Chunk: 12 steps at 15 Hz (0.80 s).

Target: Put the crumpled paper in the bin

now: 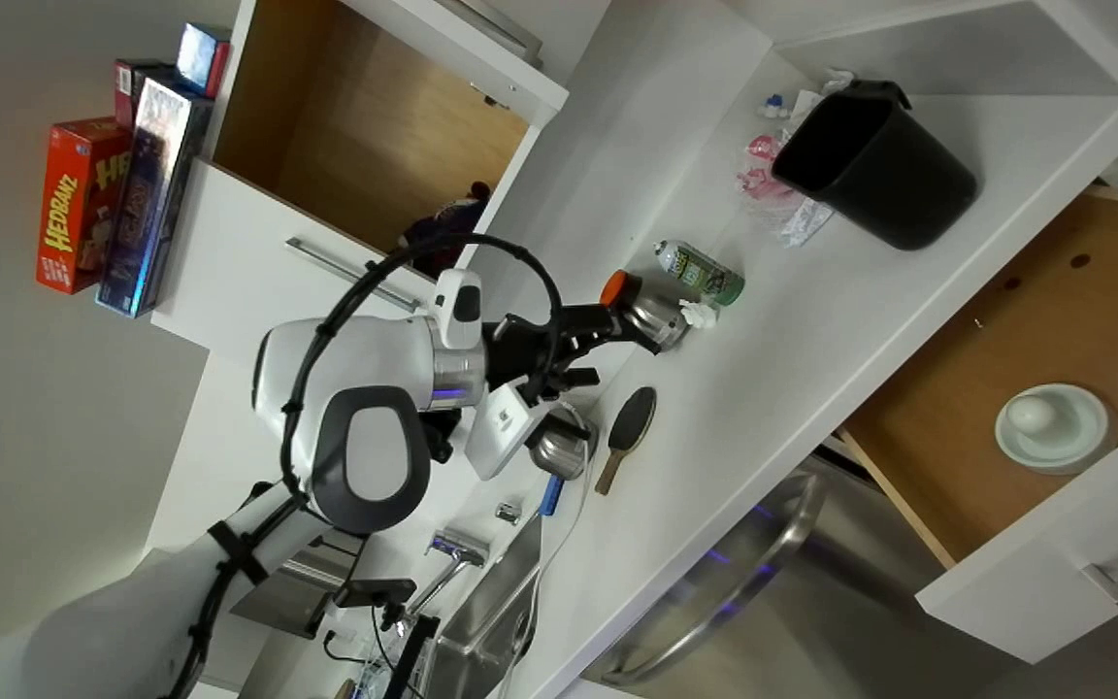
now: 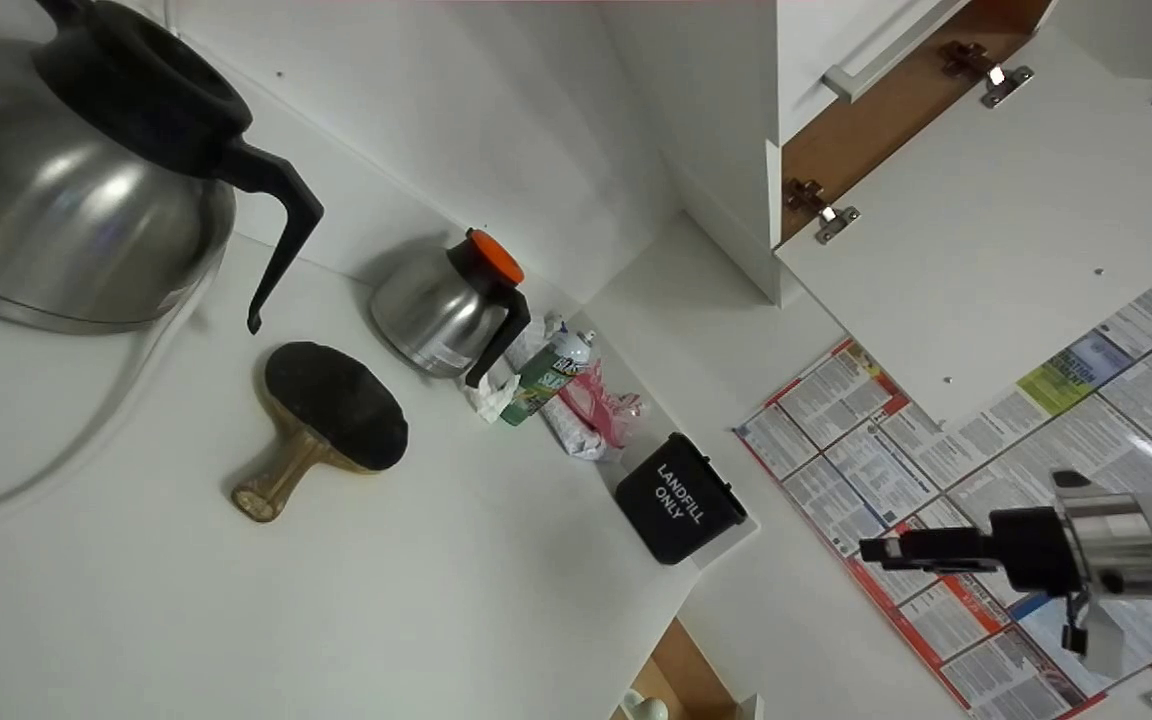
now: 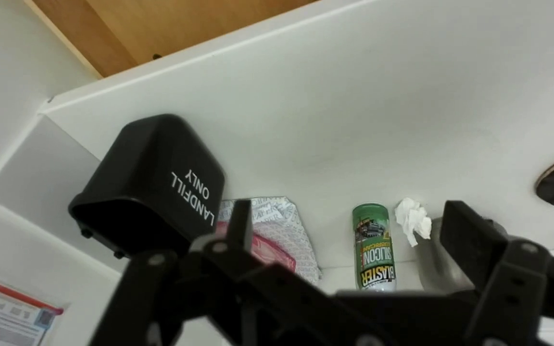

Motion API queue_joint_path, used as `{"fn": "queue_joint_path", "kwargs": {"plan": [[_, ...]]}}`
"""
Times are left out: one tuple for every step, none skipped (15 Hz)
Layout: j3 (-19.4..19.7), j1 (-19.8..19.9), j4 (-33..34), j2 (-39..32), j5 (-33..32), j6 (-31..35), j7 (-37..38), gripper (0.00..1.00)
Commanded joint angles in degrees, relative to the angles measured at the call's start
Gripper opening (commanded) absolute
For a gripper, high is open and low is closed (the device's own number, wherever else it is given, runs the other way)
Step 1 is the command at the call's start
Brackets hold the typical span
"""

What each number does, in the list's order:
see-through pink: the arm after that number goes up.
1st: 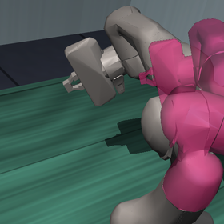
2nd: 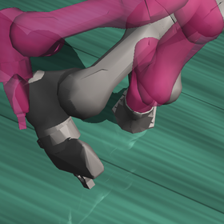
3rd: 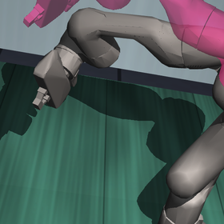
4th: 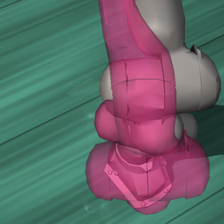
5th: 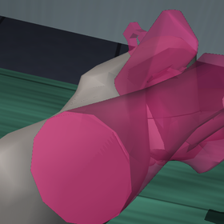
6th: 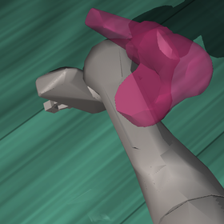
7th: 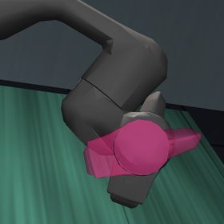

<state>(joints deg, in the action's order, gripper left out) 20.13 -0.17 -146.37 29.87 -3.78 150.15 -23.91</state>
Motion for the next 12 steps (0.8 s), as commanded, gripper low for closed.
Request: {"fn": "queue_joint_path", "kwargs": {"plan": [[0.6, -4.3, 3.1, -6.2, 5.3, 3.5, -4.1, 1.0], [0.4, -4.9, 3.2, -6.3, 6.4, 2.8, -4.9, 1.0], [0.4, -5.0, 2.8, -5.4, 6.8, 1.1, -6.3, 1.0], [-1.3, -3.1, 1.9, -5.6, 5.8, 2.3, -3.7, 1.0], [-1.3, -3.5, 2.0, -5.9, 6.2, 2.3, -4.4, 1.0], [-1.3, -3.6, 2.0, -5.9, 6.2, 2.3, -4.6, 1.0], [-1.3, -3.6, 2.0, -5.9, 6.2, 2.3, -4.6, 1.0], [-1.2, -3.6, 2.0, -5.8, 6.2, 2.3, -4.6, 1.0], [-1.2, -3.6, 2.0, -5.8, 6.2, 2.3, -4.6, 1.0], [-0.8, -4.9, 3.4, -8.4, 7.7, 4.7, -5.0, 1.0], [-0.7, -5.5, 4.5, -10.4, 8.2, 6.5, -5.1, 1.0], [-0.4, -6.4, 6.0, -12.8, 9.4, 8.0, -5.3, 1.0]]}}
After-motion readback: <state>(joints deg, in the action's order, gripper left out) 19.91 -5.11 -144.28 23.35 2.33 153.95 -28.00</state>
